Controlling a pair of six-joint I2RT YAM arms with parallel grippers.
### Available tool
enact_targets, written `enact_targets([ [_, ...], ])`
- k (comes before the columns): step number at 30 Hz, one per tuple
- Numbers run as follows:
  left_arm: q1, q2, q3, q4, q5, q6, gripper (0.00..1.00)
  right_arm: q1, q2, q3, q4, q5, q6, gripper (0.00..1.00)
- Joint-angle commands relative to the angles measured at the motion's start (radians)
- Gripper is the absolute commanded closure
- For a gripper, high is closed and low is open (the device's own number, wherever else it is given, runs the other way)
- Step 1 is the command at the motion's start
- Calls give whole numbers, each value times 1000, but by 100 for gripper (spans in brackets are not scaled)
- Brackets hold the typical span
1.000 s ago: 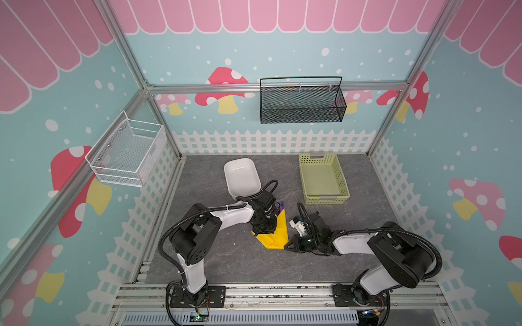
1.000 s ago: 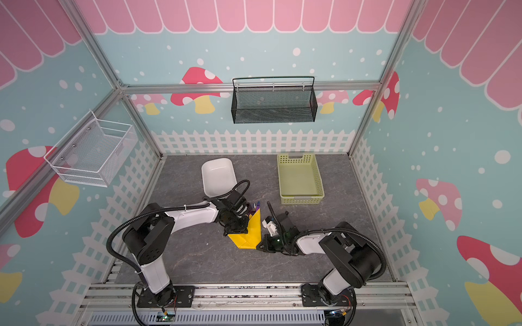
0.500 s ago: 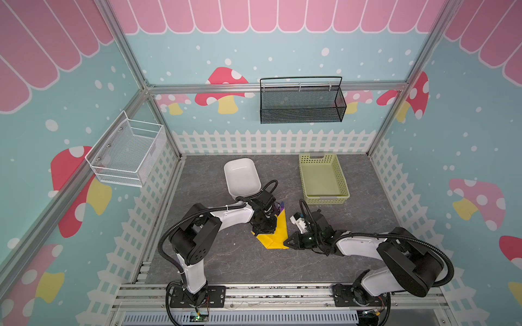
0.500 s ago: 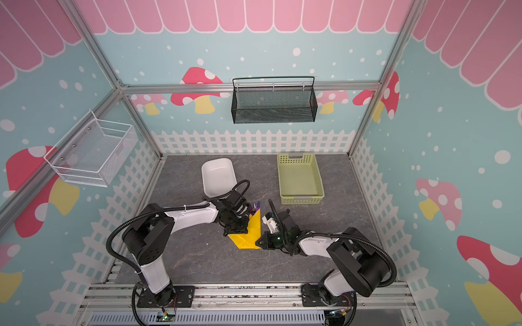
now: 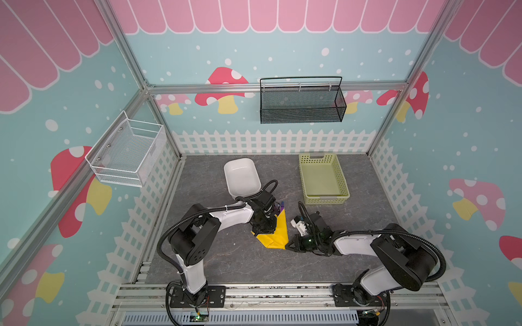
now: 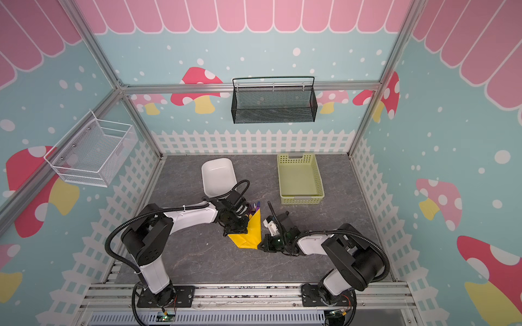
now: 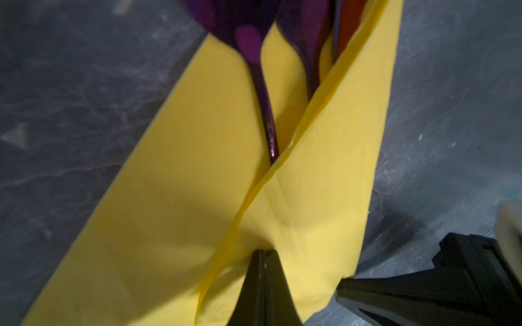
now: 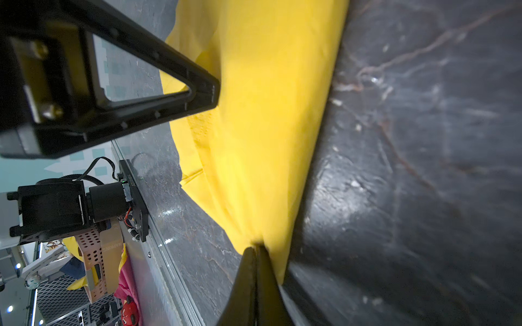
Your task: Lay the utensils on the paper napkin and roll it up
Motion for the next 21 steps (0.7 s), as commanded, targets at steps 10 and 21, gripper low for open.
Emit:
enact_targets([
  [10,-6,7,46,-1,-6,-13,100,-4,27,-2,-59,32,-15,95],
  [21,-4,63,9,24,0,-3,100,-3,4,-2,-59,34,-11,95],
])
